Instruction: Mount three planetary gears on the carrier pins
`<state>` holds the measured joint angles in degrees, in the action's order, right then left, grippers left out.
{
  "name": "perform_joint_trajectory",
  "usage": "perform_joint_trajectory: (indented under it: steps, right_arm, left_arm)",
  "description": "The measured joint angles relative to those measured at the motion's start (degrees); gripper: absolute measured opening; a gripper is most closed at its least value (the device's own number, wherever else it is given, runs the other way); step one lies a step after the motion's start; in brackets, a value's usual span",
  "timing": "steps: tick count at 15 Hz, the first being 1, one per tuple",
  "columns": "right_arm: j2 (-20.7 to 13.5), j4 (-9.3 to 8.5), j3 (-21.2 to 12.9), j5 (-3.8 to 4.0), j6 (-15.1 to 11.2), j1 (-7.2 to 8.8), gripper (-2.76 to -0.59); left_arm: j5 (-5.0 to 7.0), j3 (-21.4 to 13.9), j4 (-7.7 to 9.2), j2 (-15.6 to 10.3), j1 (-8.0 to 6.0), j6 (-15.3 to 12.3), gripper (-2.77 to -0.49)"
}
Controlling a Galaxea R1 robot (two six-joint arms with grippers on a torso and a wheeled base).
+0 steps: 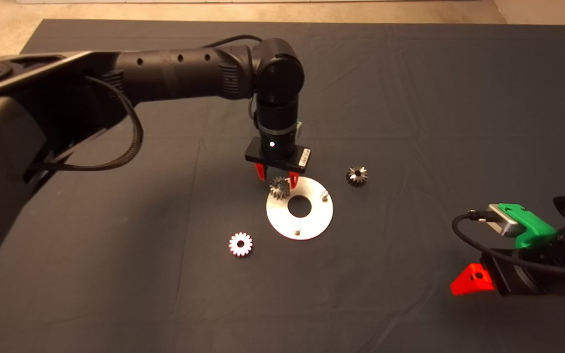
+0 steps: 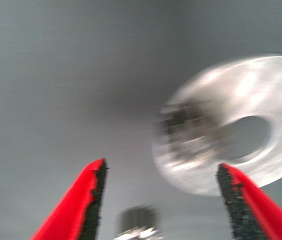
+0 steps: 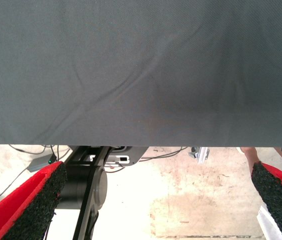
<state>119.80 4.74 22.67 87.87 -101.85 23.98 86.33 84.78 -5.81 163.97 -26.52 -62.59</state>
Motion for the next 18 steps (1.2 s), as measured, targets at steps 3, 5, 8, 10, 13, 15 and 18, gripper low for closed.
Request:
perform_joint_trajectory:
  steps: [3, 5, 8, 10, 13, 15, 18]
  right_arm:
    - [0.02, 0.00, 0.00, -0.05, 0.00, 0.00, -0.60]
    - [0.02, 0.00, 0.00, -0.02, 0.00, 0.02, -0.60]
    - [0.02, 0.00, 0.00, 0.00, 0.00, 0.00, -0.60]
    - [0.22, 0.00, 0.00, -0.20, 0.00, 0.02, -0.60]
    - [0.18, 0.00, 0.01, 0.00, 0.00, 0.00, -0.60]
    - [0.22, 0.00, 0.01, -0.02, 0.00, 0.00, -0.60]
    - [0.22, 0.00, 0.01, -0.02, 0.00, 0.00, -0.60]
  left_arm:
    - [0.71, -6.90, -0.02, -5.54, -0.98, -3.04, -1.62]
    - [0.54, -12.73, 0.00, -9.97, -1.05, -9.41, -1.51]
    - [0.79, -20.97, 0.01, -16.23, -1.76, -16.42, -1.39]
    - [1.10, -22.89, -0.01, -16.98, -1.79, -21.73, -1.33]
    - [0.46, -26.09, 0.01, -16.37, -1.81, -27.09, -1.22]
    - [0.49, -27.32, 0.00, -16.84, -1.81, -28.23, -1.09]
    - [0.63, -29.27, -0.29, -17.31, -1.80, -31.33, -0.99]
